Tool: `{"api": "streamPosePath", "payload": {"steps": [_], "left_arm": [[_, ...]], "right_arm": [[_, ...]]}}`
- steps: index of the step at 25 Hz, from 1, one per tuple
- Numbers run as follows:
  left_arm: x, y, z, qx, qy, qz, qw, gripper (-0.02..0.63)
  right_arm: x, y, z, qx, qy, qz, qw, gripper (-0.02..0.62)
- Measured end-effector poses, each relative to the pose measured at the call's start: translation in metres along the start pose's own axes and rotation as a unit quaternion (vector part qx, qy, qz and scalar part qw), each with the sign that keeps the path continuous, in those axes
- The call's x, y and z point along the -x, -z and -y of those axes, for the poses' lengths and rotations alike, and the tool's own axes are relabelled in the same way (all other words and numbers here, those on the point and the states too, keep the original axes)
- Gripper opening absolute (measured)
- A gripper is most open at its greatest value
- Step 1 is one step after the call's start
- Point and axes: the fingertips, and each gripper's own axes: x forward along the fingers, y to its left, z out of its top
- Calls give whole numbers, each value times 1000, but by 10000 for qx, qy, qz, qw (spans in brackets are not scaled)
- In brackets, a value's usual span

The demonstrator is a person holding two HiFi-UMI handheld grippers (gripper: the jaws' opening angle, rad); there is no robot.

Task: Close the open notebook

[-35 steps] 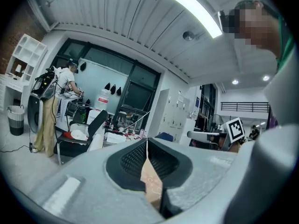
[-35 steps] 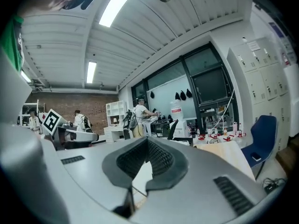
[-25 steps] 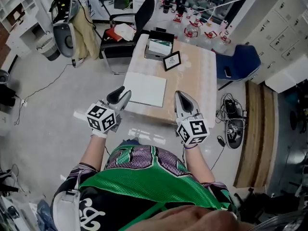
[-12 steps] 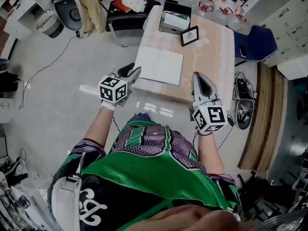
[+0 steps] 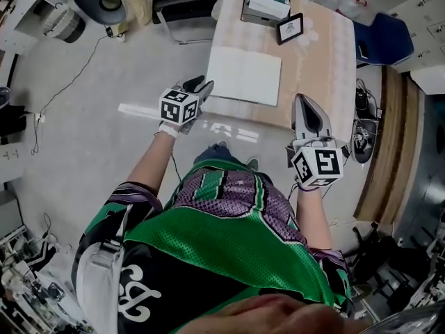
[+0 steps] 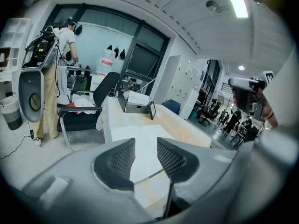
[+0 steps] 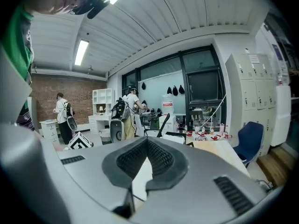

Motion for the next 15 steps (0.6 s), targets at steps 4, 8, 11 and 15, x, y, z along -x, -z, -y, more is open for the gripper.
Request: {"api": "streamPosePath", "payload": {"steps": [4,8,11,15], "left_arm": [[-22,15,-22,69,25,-250,9997,140],[-44,32,-45,84,21,-503,9987,140],[-57,41,-57,347,118,-663,9971,140],[-69,54,-70,689,140,-807,9943,140]], "right_arm": [[-9,8,-3,1,104,-132,9999,-2],[-13,18,-3,83,189,-302,9993,-2],[-14,26,-2,55,263,-403,9988,-2],[-14,32,-5,14,346,-491,9982,-2]]}}
